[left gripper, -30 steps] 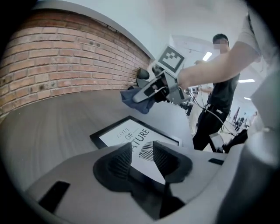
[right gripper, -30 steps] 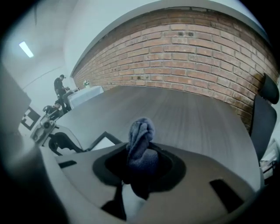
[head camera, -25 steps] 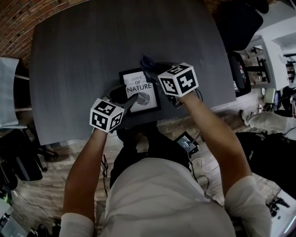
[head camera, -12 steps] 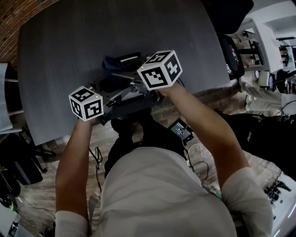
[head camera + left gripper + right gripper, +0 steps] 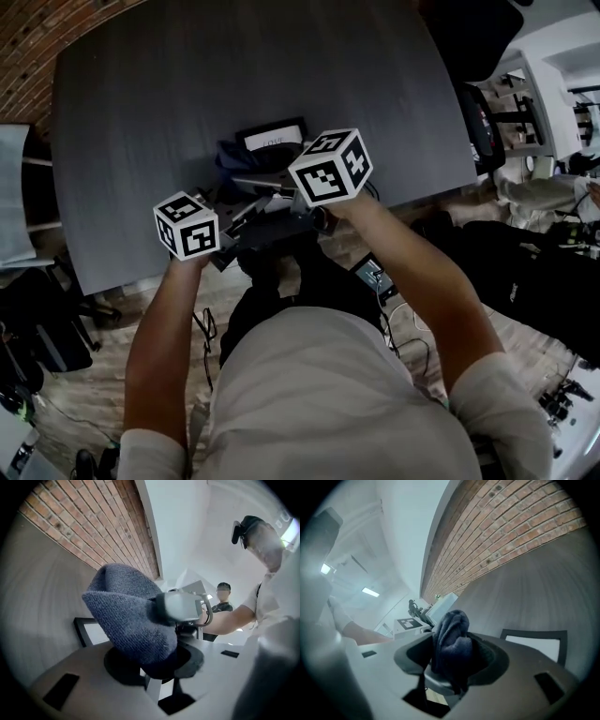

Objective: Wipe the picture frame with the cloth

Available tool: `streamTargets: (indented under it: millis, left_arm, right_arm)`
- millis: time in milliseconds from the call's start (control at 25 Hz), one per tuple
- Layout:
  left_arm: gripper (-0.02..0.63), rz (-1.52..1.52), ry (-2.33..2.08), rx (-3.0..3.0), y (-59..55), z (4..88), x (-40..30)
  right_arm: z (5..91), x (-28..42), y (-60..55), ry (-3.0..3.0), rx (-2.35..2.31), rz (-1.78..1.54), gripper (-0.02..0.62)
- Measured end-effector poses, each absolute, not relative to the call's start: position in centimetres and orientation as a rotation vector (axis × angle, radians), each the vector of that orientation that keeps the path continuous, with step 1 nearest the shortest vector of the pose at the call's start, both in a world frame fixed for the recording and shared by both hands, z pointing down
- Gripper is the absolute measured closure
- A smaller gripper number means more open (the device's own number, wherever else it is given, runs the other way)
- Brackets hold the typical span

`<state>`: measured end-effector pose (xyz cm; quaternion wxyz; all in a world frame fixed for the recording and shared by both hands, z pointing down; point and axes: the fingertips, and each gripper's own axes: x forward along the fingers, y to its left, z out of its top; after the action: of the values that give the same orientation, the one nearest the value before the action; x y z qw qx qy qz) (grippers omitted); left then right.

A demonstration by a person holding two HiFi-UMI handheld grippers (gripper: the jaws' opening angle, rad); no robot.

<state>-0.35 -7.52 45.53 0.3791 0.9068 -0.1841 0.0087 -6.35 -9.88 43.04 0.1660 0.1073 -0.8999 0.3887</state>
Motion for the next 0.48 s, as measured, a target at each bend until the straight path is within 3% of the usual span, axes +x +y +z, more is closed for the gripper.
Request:
streamTargets:
  millis: [40, 200, 320, 480]
  left_arm:
    - [0.5, 0.012, -0.492, 2.299, -7.7, 45.7, -1.0]
    - [0.5, 0.052, -0.658, 2.237, -9.5, 47.6, -4.7]
    - [0.5, 0.181, -0.824, 2.19, -11.6, 50.0, -7.2]
    - [0.5, 0.342, -0.96, 2.122, -14.3, 52.5, -9.2]
  right_arm:
    - [43.1, -6.3, -10.2, -2.568, 0.336, 1.106, 0.367]
    - [44.3, -4.8, -12.4, -2.549, 0.548, 1.093, 0.342]
    - [47.2, -2.4, -12.3, -2.437, 0.694, 1.104, 0.469]
    - [51.8, 0.0, -10.1, -2.283, 0.764, 1.072, 0.518]
